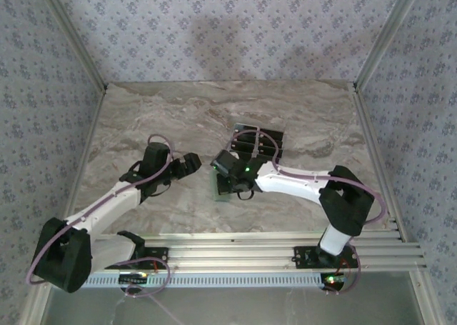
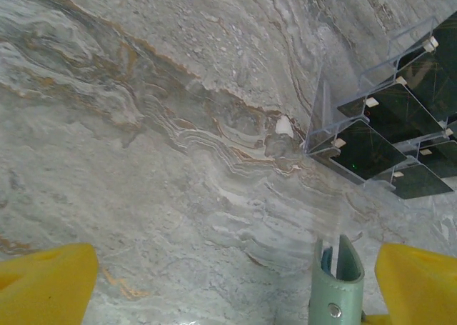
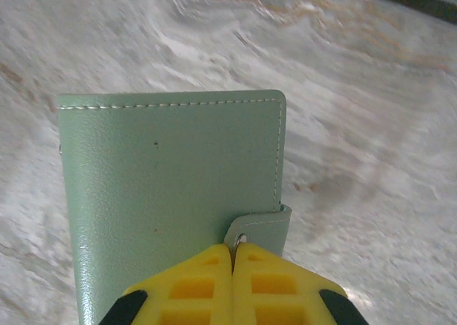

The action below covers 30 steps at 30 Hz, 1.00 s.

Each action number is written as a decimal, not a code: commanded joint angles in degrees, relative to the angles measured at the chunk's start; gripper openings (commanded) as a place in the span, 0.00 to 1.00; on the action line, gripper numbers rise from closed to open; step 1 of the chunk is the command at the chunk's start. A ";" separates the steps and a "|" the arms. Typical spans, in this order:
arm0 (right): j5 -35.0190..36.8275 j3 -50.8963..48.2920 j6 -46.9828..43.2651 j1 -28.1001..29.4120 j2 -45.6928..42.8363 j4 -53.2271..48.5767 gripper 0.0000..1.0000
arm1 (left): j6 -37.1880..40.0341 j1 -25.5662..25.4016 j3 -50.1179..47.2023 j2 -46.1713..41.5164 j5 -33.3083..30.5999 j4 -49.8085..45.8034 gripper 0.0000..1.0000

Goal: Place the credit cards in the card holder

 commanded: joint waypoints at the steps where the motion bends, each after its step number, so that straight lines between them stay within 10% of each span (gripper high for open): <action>1: -1.34 2.86 0.21 -0.46 1.89 0.75 0.00 | -1.27 -1.34 -0.73 1.53 1.46 4.30 1.00; 14: -2.96 6.49 0.16 -1.62 3.58 2.00 0.00 | -1.45 -4.88 0.85 8.24 1.58 8.44 0.93; 30: -3.54 5.98 0.30 -1.68 4.50 3.04 0.00 | -2.62 -7.29 4.08 14.02 2.53 12.50 0.41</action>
